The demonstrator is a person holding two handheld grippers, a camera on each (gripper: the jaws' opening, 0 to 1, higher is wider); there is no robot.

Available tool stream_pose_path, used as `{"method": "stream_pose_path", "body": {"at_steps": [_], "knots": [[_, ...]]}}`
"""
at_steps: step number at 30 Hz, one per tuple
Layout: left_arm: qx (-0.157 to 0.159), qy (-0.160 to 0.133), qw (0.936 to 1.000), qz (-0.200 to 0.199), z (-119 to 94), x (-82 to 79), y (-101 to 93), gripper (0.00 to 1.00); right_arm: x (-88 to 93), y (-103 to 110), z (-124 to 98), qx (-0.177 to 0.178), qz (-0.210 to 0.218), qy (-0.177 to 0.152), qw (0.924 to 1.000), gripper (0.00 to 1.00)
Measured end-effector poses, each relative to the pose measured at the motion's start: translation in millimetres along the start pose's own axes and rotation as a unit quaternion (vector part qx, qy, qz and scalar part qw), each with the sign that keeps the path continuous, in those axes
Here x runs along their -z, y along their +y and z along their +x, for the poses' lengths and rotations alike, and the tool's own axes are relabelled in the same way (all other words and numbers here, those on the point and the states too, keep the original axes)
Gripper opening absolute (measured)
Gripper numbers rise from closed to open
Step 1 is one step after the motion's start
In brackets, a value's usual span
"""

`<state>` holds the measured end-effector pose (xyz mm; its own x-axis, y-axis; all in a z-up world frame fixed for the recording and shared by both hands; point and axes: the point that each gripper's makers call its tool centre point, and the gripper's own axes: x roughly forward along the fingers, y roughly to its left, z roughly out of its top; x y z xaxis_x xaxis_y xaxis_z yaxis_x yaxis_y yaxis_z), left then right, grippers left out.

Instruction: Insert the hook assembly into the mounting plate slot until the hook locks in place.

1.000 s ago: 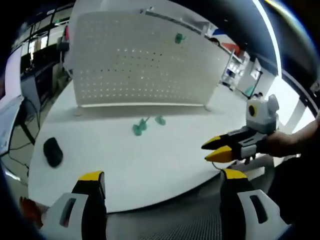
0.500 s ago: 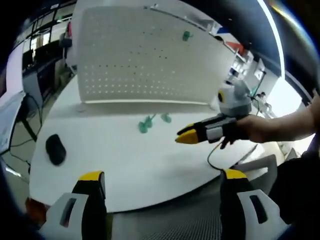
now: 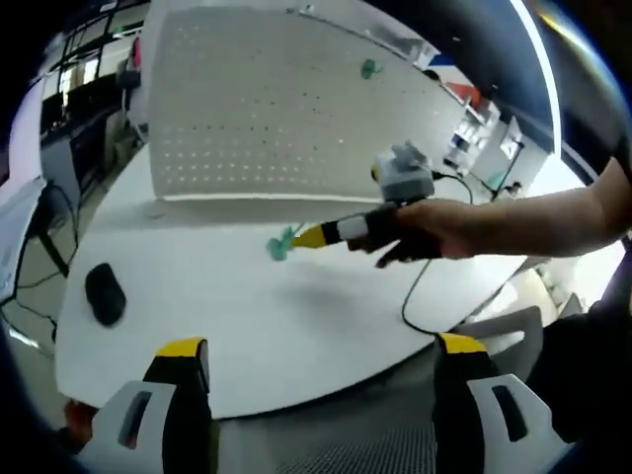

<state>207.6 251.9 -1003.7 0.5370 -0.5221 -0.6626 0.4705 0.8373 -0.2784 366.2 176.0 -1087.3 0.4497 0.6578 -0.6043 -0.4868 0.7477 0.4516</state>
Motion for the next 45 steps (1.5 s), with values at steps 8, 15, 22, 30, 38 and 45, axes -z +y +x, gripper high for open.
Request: {"method": "stream_pose_path", "body": {"at_steps": [8,15,22,30,38,45], "knots": [[-0.017,-0.006,0.9998,0.010,-1,-4.8,8.6,0.96,-9.7,-9,19,0.011,0.063,-0.003,0.9979,0.21],[-0.015,-0.003,0.9998,0.011,1,-6.5,10.9,0.94,-12.6,-22,33,0.037,0.056,0.021,0.9975,0.21],[-0.010,0.008,0.9999,0.006,2,-0.6,13.0,0.94,-8.8,-23,39,0.046,0.060,0.037,0.9964,0.16],[-0.010,0.013,0.9999,-0.001,3,-0.2,18.4,0.94,-4.6,-19,30,0.054,0.050,0.051,0.9960,0.00],[-0.020,-0.007,0.9997,-0.015,2,-10.8,26.6,0.96,-12.1,-20,28,0.039,0.078,0.034,0.9956,0.00],[-0.012,-0.015,0.9994,-0.027,3,-14.0,26.8,0.97,-14.5,-17,28,0.028,0.082,0.022,0.9960,0.00]]}}
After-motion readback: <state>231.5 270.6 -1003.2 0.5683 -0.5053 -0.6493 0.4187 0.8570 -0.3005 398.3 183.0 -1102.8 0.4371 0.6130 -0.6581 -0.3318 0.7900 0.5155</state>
